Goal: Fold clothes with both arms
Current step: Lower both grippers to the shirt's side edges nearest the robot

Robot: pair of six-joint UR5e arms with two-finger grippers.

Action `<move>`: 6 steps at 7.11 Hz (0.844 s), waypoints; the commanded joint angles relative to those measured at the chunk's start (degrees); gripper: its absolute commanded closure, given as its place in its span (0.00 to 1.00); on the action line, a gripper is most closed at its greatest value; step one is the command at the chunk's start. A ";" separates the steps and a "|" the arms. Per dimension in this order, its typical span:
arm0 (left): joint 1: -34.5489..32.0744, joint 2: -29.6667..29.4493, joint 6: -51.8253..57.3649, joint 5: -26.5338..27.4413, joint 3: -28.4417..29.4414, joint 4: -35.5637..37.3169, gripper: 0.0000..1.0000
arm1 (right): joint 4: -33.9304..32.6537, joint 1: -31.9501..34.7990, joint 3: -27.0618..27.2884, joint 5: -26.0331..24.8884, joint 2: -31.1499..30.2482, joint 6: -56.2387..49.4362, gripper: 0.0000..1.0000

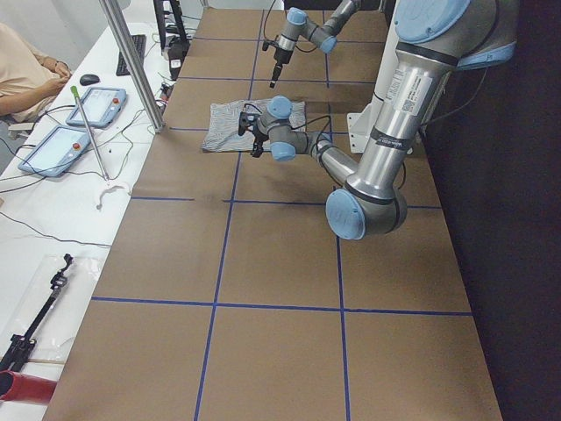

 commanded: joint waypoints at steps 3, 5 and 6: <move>16.90 3.20 -27.71 16.85 -4.77 0.41 0.19 | 2.77 -4.75 1.25 -7.60 -1.46 7.32 0.00; 18.68 3.11 -30.31 17.75 -3.80 0.50 0.39 | 2.77 -4.75 1.25 -7.60 -1.46 7.32 0.00; 18.68 2.94 -30.40 17.75 -3.62 0.59 0.40 | 2.77 -4.75 1.25 -7.60 -1.46 7.32 0.00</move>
